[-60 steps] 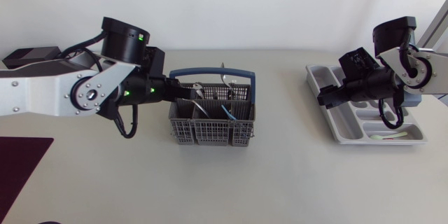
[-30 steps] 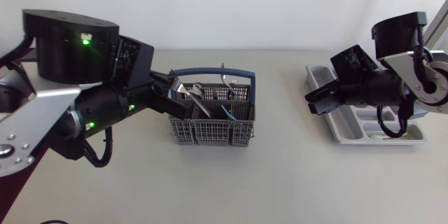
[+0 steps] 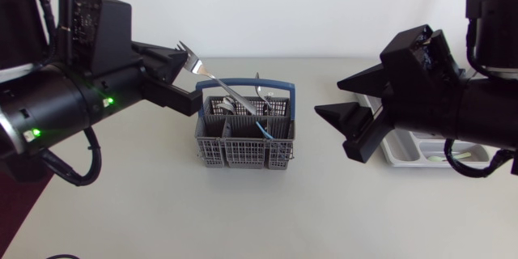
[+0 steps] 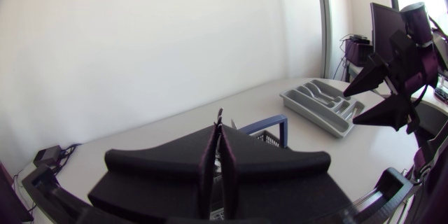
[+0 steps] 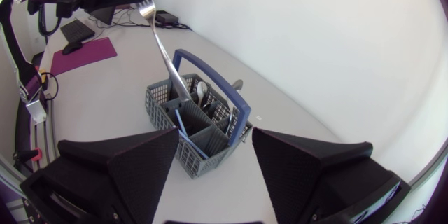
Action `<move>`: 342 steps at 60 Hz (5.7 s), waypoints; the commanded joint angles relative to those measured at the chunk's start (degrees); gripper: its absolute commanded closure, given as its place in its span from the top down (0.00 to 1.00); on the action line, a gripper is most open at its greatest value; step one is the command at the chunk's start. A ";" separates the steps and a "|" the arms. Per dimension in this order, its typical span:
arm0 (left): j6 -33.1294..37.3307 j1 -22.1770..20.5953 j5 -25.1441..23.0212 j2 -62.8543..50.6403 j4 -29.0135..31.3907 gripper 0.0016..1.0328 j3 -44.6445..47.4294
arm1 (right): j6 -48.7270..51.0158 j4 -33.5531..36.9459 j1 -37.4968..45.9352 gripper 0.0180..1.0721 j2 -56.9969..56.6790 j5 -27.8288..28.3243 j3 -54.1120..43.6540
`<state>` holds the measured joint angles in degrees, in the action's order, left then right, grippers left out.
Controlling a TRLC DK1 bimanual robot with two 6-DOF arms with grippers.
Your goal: Sort the cutlery from the basket into the organizer compartments.
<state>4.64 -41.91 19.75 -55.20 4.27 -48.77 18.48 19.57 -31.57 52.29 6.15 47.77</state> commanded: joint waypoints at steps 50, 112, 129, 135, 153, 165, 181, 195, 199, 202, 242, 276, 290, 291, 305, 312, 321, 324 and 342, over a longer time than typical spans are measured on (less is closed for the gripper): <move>-12.29 5.79 -30.38 -14.76 5.04 0.04 -10.55 | 4.64 -13.77 -13.34 0.66 11.08 -6.68 -2.86; -12.38 4.56 -31.44 -15.29 5.92 0.05 -9.23 | 5.07 -16.15 -14.75 0.06 18.90 -9.67 -0.22; -12.47 5.00 -31.44 -14.67 5.66 0.51 -10.03 | 4.46 -15.09 -15.19 0.06 17.84 -9.58 -1.19; -12.82 5.88 -31.44 -13.97 5.22 0.65 -10.55 | 4.11 -14.30 -15.27 0.06 16.88 -9.58 -2.24; -14.05 14.05 -31.26 -7.91 2.32 0.68 -10.82 | 2.97 -9.55 -11.76 0.06 7.74 -9.67 -8.39; -7.72 15.72 -31.35 -8.17 3.02 0.68 -7.65 | 3.14 -6.57 0.72 0.06 0.88 -7.38 -12.00; 1.77 13.52 -31.44 -11.33 1.00 0.67 -2.20 | 6.57 -11.14 29.73 0.06 11.43 2.72 -9.10; 8.10 10.71 -31.26 -15.46 0.03 0.67 -0.62 | 7.80 -13.77 45.46 0.06 30.24 8.79 3.30; 9.51 10.45 -31.26 -16.43 -0.05 0.67 -0.62 | 7.80 -13.77 48.18 0.06 35.69 9.49 8.13; 10.91 10.18 -31.26 -17.13 -0.14 0.67 -0.53 | 7.71 -13.77 49.68 0.06 39.38 9.49 11.65; 25.68 7.81 -33.63 -20.83 -0.49 0.68 4.04 | 2.35 -0.76 57.41 0.06 82.44 9.76 61.57; 26.12 6.23 -34.43 -21.27 -0.85 0.68 5.36 | 0.68 0.99 58.03 0.17 90.88 9.58 64.03; 25.68 5.35 -34.43 -20.65 -0.85 0.68 6.41 | 0.86 -1.64 58.38 0.48 86.49 9.32 58.23; 25.68 5.17 -34.43 -20.56 -0.85 0.68 6.59 | 0.94 -2.17 58.47 0.50 85.52 9.40 57.17; 25.06 4.56 -34.43 -19.60 -1.46 0.68 7.64 | 3.67 -11.14 55.92 0.61 67.68 9.58 36.43; 24.80 4.38 -34.43 -19.16 -1.46 0.68 7.99 | 6.31 -13.86 52.49 0.61 55.99 12.22 24.39; 24.62 4.38 -34.43 -18.98 -1.55 0.68 8.17 | 10.35 -15.71 46.95 0.61 41.40 16.26 10.42; 24.62 4.38 -34.43 -18.63 -1.55 0.68 8.34 | 11.93 -16.76 44.23 0.61 35.95 17.31 5.32; 24.10 4.21 -34.34 -17.22 -1.20 0.68 8.87 | 12.90 -16.15 25.86 0.61 16.17 18.81 -10.50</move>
<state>29.61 -37.32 -14.33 -73.56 3.27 -41.43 30.98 3.20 -2.26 71.50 24.45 40.45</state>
